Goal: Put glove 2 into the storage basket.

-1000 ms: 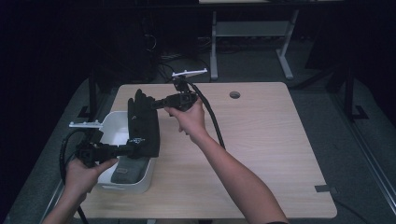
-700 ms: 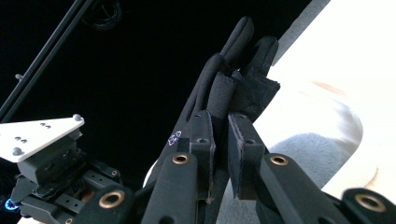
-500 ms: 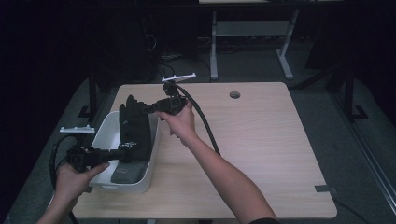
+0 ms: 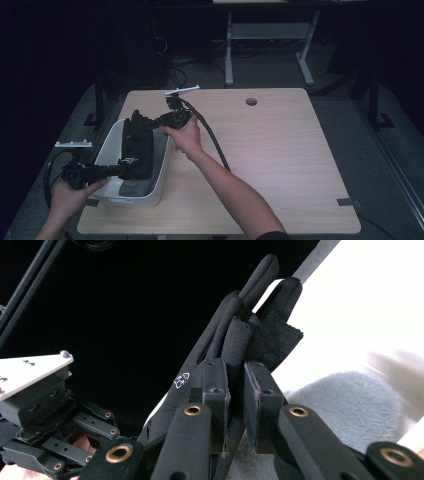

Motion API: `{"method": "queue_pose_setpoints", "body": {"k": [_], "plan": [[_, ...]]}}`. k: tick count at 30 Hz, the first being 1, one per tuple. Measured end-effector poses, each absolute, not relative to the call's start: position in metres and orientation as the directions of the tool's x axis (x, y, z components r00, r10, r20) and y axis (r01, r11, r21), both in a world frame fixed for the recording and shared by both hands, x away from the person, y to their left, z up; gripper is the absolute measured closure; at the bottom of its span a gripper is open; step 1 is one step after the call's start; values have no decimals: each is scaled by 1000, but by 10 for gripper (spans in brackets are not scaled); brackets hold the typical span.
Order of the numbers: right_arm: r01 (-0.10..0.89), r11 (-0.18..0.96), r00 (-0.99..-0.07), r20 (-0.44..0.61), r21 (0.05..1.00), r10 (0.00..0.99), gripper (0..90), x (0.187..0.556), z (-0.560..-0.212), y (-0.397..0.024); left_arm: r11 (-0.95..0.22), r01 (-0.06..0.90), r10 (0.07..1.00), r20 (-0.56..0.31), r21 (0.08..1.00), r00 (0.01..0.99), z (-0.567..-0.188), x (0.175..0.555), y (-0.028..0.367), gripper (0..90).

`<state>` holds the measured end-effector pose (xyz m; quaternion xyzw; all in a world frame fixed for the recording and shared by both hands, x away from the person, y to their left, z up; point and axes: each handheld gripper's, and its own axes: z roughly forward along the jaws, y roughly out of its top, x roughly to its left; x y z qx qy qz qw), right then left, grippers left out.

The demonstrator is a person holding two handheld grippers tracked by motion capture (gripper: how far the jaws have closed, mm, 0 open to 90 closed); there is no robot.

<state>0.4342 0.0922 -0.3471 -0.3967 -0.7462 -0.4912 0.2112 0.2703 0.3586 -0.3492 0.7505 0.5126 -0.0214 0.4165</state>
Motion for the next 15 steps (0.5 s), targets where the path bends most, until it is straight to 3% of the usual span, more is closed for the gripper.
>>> {"method": "queue_pose_setpoints", "body": {"k": [15], "plan": [[816, 240, -577, 708, 527, 408, 809, 432, -374, 104, -120, 812, 758, -476, 571, 446, -364, 268, 372, 816]]}}
